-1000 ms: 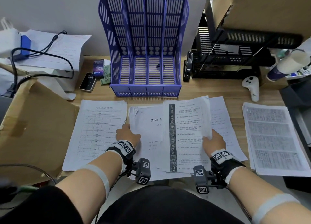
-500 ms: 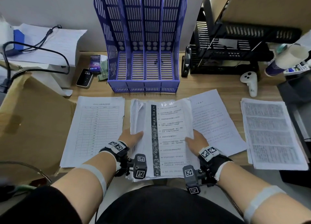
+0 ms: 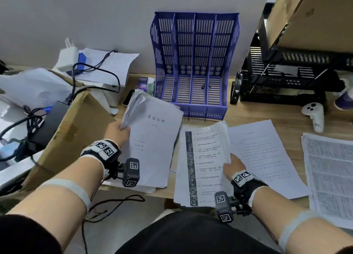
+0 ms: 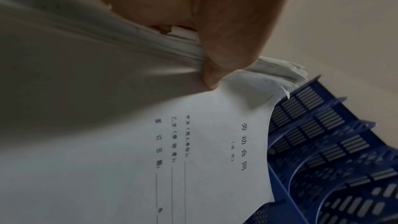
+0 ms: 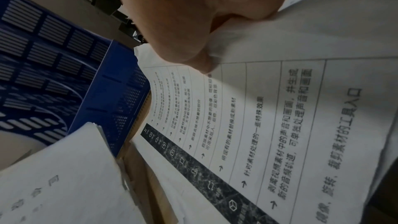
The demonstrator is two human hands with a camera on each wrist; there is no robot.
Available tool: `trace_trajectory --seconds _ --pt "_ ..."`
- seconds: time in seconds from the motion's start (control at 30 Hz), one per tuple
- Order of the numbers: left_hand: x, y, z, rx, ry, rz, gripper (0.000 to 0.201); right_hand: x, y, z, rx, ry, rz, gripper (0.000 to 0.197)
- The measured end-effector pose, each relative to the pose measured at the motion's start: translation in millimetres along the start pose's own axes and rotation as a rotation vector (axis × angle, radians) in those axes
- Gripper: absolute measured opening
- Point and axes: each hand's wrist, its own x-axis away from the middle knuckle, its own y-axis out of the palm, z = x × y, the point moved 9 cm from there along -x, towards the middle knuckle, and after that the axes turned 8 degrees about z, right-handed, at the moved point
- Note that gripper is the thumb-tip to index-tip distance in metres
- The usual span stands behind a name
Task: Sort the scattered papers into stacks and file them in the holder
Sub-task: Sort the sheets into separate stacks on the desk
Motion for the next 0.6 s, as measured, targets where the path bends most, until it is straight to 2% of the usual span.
trace_trajectory --seconds 0.13,0.27,0.33,0.4,0.43,0.53,0.6 --pt "1 -36 4 0.027 0.043 0.122 0.033 -10 25 -18 -0.002 -0.082 -0.034 0.035" --pt "6 -52 18 0.088 0.102 0.168 0.038 -26 46 -22 0.021 -0.09 -0.085 0.029" --pt "11 -58 32 0.115 0.146 0.186 0.037 -31 56 -21 0.013 -0.083 -0.139 0.026" --pt "15 -61 43 0.156 0.169 0.206 0.033 -44 61 -9 0.025 -0.07 -0.137 0.016" --pt "16 -62 47 0.176 0.185 0.218 0.03 -47 59 -6 0.014 -0.067 -0.114 0.017" --pt "20 -60 65 0.264 0.202 0.216 0.014 -25 28 -21 -0.05 -0.041 -0.014 0.026" --pt "21 -46 73 0.336 0.179 0.141 0.013 -10 9 -37 -0.199 -0.043 0.01 0.023"
